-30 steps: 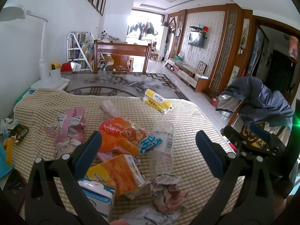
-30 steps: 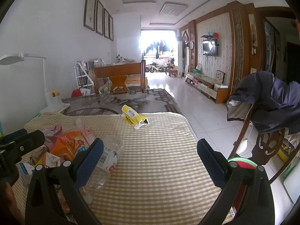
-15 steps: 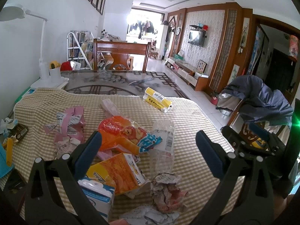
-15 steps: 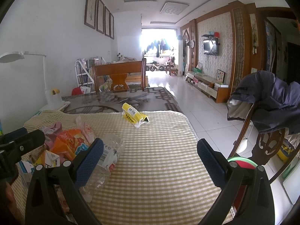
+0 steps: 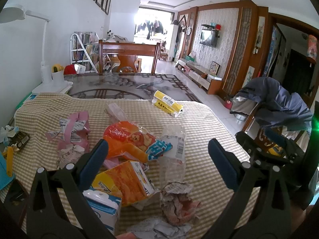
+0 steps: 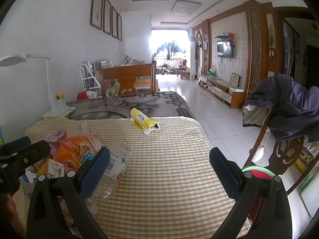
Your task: Collect trash
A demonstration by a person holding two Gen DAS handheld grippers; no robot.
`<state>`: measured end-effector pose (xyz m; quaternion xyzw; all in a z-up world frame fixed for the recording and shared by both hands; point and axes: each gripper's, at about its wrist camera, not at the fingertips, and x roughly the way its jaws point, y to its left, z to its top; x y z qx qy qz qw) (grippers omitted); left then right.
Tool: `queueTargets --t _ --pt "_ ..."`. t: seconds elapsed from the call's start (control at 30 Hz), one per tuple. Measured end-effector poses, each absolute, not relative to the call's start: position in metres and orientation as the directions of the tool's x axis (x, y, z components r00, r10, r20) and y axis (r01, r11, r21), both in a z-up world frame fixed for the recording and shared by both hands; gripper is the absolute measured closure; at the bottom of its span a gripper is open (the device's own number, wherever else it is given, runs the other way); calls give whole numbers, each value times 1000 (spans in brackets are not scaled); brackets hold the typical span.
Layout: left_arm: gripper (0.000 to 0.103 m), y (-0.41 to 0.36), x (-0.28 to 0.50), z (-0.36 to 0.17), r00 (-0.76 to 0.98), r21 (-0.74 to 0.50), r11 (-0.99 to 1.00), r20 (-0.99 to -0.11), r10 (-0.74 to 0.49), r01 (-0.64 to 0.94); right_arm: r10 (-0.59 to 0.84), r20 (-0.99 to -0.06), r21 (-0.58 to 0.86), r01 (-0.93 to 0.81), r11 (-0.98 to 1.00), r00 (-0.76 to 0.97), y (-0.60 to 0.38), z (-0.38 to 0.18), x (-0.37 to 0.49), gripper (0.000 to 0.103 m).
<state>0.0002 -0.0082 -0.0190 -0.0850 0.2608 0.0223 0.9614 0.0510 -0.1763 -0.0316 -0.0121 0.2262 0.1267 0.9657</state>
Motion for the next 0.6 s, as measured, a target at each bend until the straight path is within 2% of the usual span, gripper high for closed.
queueTargets --t 0.6 --pt "5 -10 1 -25 858 -149 985 -514 -4 -85 241 -452 43 -249 968 859 -167 -46 49 7"
